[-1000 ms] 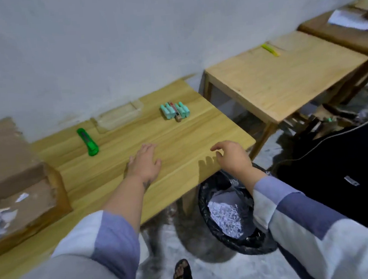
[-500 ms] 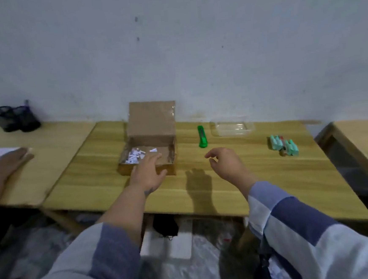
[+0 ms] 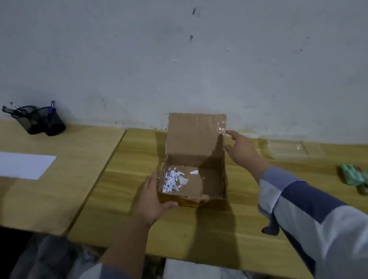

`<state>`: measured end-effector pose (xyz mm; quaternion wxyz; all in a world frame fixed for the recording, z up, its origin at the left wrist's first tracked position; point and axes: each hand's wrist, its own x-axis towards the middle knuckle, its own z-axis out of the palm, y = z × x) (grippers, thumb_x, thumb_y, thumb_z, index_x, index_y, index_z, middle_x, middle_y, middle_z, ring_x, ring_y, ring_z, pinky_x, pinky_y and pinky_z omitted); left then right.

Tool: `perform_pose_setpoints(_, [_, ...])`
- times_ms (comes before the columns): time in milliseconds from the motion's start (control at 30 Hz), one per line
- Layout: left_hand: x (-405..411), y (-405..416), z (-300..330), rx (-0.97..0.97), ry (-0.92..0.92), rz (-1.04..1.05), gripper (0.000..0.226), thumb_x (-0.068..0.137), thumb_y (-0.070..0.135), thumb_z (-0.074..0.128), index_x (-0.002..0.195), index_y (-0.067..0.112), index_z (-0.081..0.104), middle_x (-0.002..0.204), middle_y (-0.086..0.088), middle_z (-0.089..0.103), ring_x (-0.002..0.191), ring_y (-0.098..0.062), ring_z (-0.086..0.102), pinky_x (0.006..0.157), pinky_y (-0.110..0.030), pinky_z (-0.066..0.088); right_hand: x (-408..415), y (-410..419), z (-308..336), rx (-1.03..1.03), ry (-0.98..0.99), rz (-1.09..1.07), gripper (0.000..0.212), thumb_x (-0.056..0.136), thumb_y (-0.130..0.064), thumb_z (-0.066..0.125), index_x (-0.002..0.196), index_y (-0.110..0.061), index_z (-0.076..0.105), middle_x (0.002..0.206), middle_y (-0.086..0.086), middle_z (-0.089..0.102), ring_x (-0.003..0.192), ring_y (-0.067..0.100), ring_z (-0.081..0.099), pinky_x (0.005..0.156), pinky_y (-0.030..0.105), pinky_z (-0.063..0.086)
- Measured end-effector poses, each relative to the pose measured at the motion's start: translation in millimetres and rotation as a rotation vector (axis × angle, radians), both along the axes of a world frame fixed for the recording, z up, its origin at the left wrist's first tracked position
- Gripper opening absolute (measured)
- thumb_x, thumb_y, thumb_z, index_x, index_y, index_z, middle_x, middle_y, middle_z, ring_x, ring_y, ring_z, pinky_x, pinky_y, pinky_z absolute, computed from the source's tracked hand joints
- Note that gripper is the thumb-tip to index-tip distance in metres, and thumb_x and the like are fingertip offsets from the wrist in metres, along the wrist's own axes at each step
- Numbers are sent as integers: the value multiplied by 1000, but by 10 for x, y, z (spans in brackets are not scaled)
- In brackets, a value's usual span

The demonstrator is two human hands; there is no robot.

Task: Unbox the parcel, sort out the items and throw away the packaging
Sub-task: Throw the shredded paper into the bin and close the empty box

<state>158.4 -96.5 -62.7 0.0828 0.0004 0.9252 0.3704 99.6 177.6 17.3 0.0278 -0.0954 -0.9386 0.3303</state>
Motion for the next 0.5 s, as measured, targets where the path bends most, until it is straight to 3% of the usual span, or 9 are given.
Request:
perform_pose_setpoints(100, [-178,-100,-107,118,-55,-30,122,58,29,89,152,24,12,148,6,39,133,-11,39,107,-25,32,-371,-80,-36,-99,-27,-115,63,94,-20,56,148,-21,25,137,16,52,122,35,51,92,37,44])
perform_pose_setpoints(167, [-298,-159,-144,178,-77,-54,117,57,25,90,150,28,19,139,12,50,121,-2,50,102,-20,38,-542,-119,-73,-215,-14,-192,63,95,-19,53,150,-23,22,128,16,59,110,33,57,85,36,46])
perform_pose_setpoints(267, [-490,-190,-121,253,-88,-58,110,59,18,89,148,33,25,129,19,55,113,1,56,97,-18,42,-710,-170,-110,-328,78,-298,54,95,-13,51,146,-24,34,109,19,67,92,32,63,83,38,51])
perform_pose_setpoints(400, [-737,-143,-17,352,-89,-44,105,61,19,86,147,34,27,132,12,57,114,-4,58,102,-33,46,-832,-170,-86,-501,194,-343,49,92,-13,57,137,-30,47,102,12,71,90,28,66,84,50,56])
perform_pose_setpoints(500, [-865,-43,154,329,-54,-55,98,68,20,81,147,35,24,130,10,58,106,-1,58,96,-22,45,-835,-85,6,-613,260,-372,41,91,-16,59,132,-24,54,102,9,71,96,25,67,86,48,56])
